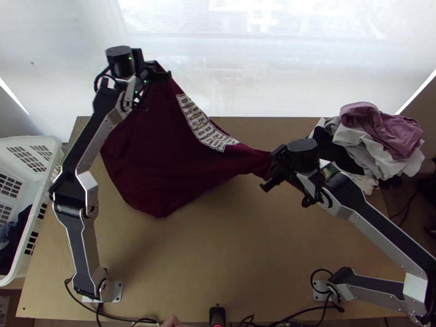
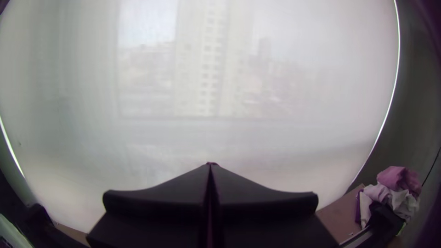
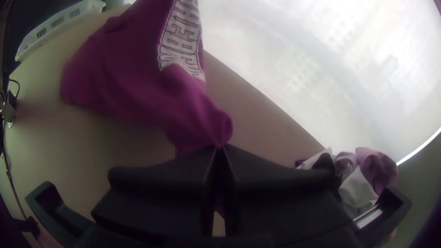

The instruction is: Fold the t-shirt

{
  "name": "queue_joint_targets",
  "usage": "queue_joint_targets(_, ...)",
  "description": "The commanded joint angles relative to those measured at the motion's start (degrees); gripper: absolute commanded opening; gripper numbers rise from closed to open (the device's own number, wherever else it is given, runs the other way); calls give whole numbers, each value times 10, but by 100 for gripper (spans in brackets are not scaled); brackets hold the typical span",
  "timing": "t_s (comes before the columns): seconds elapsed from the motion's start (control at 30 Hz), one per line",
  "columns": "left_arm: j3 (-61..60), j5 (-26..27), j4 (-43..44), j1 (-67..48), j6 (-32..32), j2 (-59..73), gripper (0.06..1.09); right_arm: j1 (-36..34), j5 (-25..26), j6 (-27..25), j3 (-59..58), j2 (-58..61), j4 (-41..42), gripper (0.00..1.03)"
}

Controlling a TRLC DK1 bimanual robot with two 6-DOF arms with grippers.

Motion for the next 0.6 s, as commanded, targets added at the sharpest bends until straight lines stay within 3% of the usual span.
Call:
queue_joint_targets(0.0,-5,-2,10,-71,-28,61,12,-20,0,18,-82,-41,1,3)
queue_joint_targets(0.1,-11,-2,-10,-81,-38,66,55,-20,0,23,-101,-56,0,3)
queue_joint_targets(0.3,-9,23,-133,-85,-26,25,97,-20,0,22,-104,-62,-2,3)
queue_joint_targets(0.47,-26,72,-344,-63,-9,-48,99,-17,-1,22,-117,-69,0,3)
queue_joint_targets(0.57,-142,89,-406,-47,20,-132,99,-12,-1,21,-129,-77,4,3)
